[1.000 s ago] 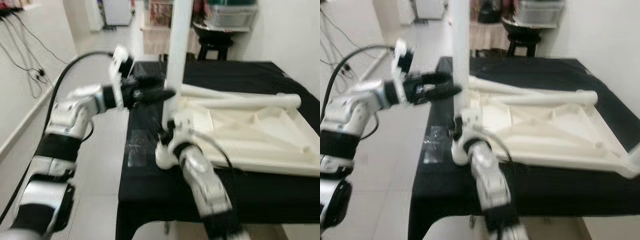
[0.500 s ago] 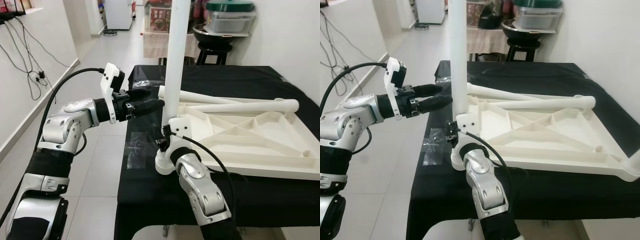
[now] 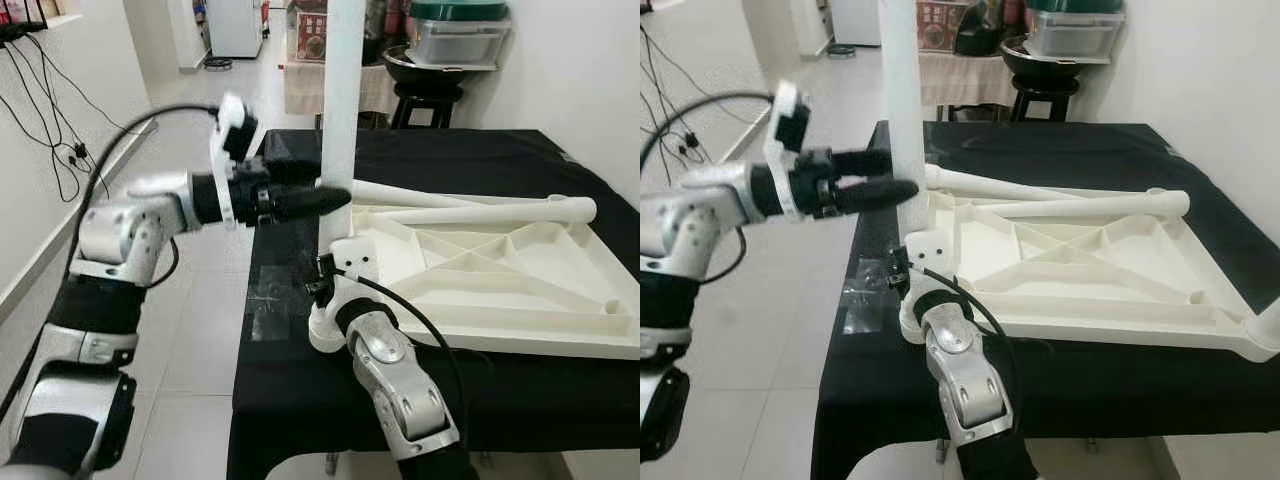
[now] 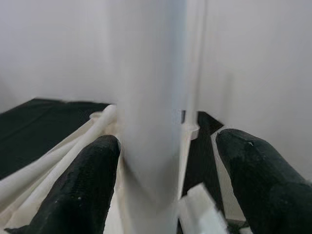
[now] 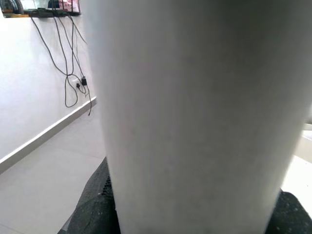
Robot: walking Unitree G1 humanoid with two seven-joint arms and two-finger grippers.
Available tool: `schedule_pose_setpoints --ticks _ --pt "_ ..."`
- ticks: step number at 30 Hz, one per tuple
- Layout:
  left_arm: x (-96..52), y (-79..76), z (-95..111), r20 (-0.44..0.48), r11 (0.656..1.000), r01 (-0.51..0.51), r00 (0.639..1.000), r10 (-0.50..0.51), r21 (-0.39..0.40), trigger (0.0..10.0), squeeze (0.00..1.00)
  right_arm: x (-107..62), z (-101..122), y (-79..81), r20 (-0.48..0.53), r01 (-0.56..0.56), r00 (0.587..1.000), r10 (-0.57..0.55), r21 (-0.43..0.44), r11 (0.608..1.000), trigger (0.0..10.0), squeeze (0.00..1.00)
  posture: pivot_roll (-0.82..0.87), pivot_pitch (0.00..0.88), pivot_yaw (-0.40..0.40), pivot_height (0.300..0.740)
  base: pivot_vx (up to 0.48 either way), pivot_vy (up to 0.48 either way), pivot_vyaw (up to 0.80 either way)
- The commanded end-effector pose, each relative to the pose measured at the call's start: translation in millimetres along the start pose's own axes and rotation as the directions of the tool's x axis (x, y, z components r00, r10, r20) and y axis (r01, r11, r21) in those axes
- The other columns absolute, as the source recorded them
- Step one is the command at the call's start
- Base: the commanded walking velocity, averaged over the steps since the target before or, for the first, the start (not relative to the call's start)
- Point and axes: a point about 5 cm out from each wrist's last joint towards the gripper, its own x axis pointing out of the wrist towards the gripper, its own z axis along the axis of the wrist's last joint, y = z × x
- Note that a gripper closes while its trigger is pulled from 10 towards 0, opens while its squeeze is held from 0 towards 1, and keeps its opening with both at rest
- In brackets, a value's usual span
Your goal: Building children table
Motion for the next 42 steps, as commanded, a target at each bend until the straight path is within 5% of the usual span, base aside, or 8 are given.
schedule_pose_setpoints --ticks 1,19,20,21,34,35,37,42 --pt "0.6 0.5 3.6 -0.008 1.0 0.012 1.0 -0.012 0.006 10.0 0.0 -6.2 -31.0 28.2 -0.169 -0.032 0.984 0.056 0.14 0.99 0.0 0.0 -0.04 0.024 -0.008 0.74 0.0 0.0 0.0" --pt "25.8 23.0 -5.5 -0.079 0.999 -0.044 0.996 0.041 -0.03 10.0 0.0 -11.1 -18.7 33.7 -0.078 -0.05 0.995 0.069 0.218 0.975 0.0 0.0 -0.05 0.035 0.017 0.74 0.0 0.0 0.0" --pt "30.0 21.8 -6.2 -0.072 0.998 -0.019 0.997 0.015 -0.053 1.1 0.0 -11.5 -18.0 34.8 -0.073 -0.054 0.995 0.072 0.219 0.974 0.0 0.0 -0.06 0.037 0.022 0.74 0.0 0.0 0.0" --pt "33.6 19.7 -5.4 -0.06 0.998 0.004 0.998 -0.008 -0.064 0.0 0.0 -11.3 -17.4 35.1 -0.069 -0.056 0.995 0.072 0.219 0.974 0.0 0.0 -0.06 0.036 0.022 0.74 0.0 0.0 0.0" --pt "48.7 8.6 1.3 -0.014 0.993 0.1 0.995 -0.101 -0.061 0.0 0.0 -9.7 -14.6 34.7 -0.047 -0.061 0.996 0.072 0.214 0.975 4.4 0.0 -0.07 0.038 0.02 0.74 0.0 0.0 0.0" --pt "49.6 6.3 1.6 -0.013 0.992 0.113 0.993 -0.114 -0.055 0.0 0.0 -9.3 -12.0 36.9 -0.027 -0.106 0.993 0.115 0.221 0.97 10.0 0.34 -0.07 0.036 0.021 0.74 0.0 0.0 0.0" --pt "50.8 3.7 2.1 -0.011 0.991 0.126 0.992 -0.127 -0.048 0.0 0.0 -8.3 -7.5 39.6 0.008 -0.186 0.982 0.189 0.232 0.955 10.0 1.0 -0.07 0.034 0.02 0.74 0.0 0.0 0.0" --pt "53.3 -0.9 3.5 -0.009 0.988 0.151 0.988 -0.151 -0.032 0.0 0.0 -4.5 9.9 38.5 0.113 -0.412 0.911 0.396 0.21 0.887 10.0 1.0 -0.07 0.028 0.019 0.74 0.0 0.0 0.0"
